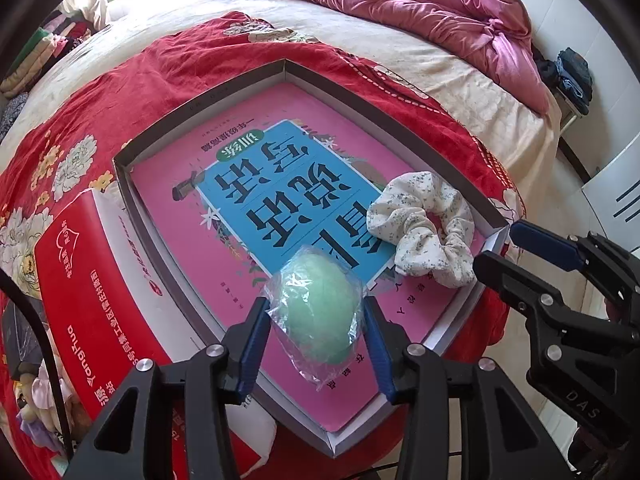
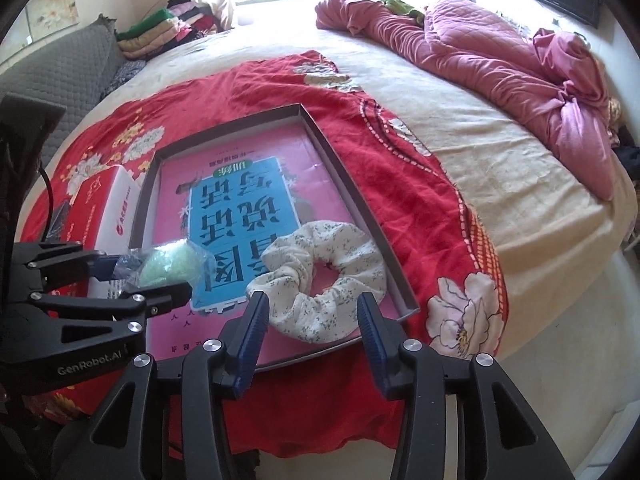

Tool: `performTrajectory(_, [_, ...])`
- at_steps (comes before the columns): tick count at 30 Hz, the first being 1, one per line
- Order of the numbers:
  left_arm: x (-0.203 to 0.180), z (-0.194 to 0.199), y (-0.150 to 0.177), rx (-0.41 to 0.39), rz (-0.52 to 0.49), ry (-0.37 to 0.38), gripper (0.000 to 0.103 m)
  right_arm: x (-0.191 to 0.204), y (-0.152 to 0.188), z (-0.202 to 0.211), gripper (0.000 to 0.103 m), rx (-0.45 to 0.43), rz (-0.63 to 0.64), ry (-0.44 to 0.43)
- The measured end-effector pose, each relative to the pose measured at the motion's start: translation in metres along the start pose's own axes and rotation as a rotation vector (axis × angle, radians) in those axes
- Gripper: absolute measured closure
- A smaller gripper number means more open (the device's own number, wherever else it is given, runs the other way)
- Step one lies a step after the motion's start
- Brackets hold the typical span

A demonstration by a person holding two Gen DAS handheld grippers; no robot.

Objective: Organize soft objects
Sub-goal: 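Release the scrunchie into the tray with right tool while left tool lowers and releases ball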

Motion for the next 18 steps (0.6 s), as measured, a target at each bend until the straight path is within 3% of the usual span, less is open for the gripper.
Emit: performTrajectory(18, [-0.001,0.015,0.005,-0.021,-0.008,0.022,0.049,-0.006,-0.011,0.011,0.041,-0.006,0.020,0.062])
Point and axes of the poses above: each gripper's, at about its wrist camera, not at the fingertips, and z roughly against the way its jaws point, x to its left, y to its underside, the point moved 6 cm from there along -z, roughly the way its jaws point, and after that the axes turned 15 degrees about z, right-handed, at the moved point
